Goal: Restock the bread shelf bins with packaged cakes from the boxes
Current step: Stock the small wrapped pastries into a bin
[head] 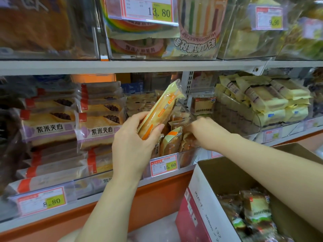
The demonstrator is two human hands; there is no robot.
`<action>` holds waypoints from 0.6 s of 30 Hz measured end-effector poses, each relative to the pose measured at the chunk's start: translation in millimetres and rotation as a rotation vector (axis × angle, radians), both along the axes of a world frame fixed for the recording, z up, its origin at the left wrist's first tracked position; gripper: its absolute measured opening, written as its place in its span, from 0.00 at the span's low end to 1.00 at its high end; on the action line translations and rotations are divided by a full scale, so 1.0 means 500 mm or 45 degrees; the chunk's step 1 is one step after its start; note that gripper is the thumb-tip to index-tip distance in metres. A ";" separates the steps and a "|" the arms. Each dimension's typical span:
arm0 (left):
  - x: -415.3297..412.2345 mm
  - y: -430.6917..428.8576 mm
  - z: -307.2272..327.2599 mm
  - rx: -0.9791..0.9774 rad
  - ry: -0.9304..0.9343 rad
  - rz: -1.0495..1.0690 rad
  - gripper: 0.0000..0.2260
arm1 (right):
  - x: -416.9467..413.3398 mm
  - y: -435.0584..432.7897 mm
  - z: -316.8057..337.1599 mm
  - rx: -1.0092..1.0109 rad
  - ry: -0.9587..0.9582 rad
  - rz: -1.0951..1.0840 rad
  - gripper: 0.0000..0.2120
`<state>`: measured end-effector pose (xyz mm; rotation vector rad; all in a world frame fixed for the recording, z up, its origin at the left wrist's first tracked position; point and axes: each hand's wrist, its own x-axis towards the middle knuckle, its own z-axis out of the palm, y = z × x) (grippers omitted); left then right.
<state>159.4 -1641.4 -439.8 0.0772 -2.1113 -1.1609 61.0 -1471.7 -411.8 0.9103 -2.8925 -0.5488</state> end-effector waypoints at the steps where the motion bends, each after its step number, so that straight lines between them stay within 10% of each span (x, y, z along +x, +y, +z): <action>1: 0.000 0.000 -0.001 -0.004 0.001 0.002 0.18 | -0.003 0.004 -0.002 0.011 0.010 -0.002 0.15; 4: 0.000 0.001 -0.002 -0.003 0.009 -0.009 0.17 | -0.006 0.027 0.018 -0.106 -0.012 -0.036 0.25; 9: -0.006 0.015 0.002 -0.069 0.040 -0.092 0.15 | 0.040 0.041 0.116 -1.210 -0.451 0.010 0.45; 18: -0.028 0.038 0.011 -0.214 -0.069 -0.288 0.22 | 0.055 0.060 0.125 -1.460 -0.592 0.088 0.12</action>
